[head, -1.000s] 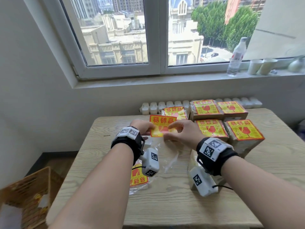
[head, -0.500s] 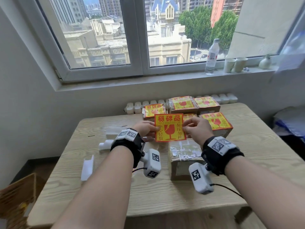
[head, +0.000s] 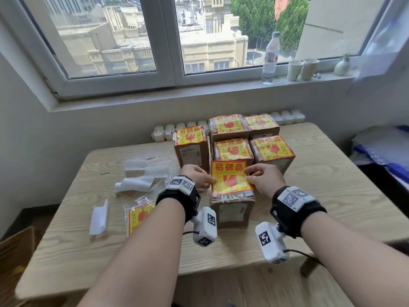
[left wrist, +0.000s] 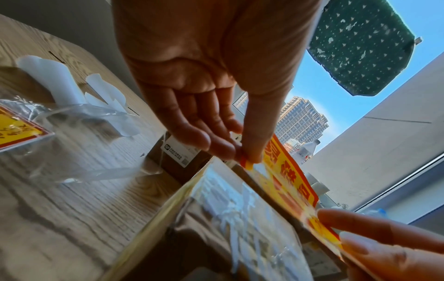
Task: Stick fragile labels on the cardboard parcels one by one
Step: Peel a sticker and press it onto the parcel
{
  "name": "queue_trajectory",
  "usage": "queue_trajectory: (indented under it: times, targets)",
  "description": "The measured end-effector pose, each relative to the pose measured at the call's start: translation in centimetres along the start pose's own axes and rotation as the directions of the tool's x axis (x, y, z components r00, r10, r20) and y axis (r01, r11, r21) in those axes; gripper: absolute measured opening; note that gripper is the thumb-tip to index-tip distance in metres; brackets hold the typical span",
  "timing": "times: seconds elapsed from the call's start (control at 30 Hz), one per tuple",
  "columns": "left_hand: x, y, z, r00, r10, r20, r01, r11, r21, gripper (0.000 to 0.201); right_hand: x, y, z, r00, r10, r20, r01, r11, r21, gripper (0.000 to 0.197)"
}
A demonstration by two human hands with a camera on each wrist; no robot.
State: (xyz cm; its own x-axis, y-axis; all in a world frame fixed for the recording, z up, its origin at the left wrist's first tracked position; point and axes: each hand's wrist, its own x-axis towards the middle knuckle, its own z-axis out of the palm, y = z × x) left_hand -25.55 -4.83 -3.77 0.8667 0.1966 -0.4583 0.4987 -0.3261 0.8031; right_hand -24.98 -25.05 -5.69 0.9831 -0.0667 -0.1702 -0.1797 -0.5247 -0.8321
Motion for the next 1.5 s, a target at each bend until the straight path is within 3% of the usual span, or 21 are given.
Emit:
queue_trajectory:
  times: [0.27, 1.1, 1.5]
  targets:
    - [0.4, -1.5, 0.7, 1.000, -0.004, 0.019, 0.002, 0.996, 0.085, 0.023, -0.4, 1.5, 0.7, 0.999, -0.010, 0.037, 0.012, 0.998, -0.056, 0.026]
    - [0.8, -1.2, 1.7, 0.998, -0.015, -0.060, 0.030, 0.969, 0.245, 0.026, -0.2, 2.0, 1.1, 0.999, -0.025, 0.022, 0.027, 0.993, -0.118, 0.030]
    - [0.7, -0.6, 2.3, 0.995, 0.031, -0.094, 0.013, 0.901, 0.433, 0.044, -0.5, 1.8, 1.3, 1.000, -0.026, 0.017, 0.028, 0.989, -0.148, 0.032]
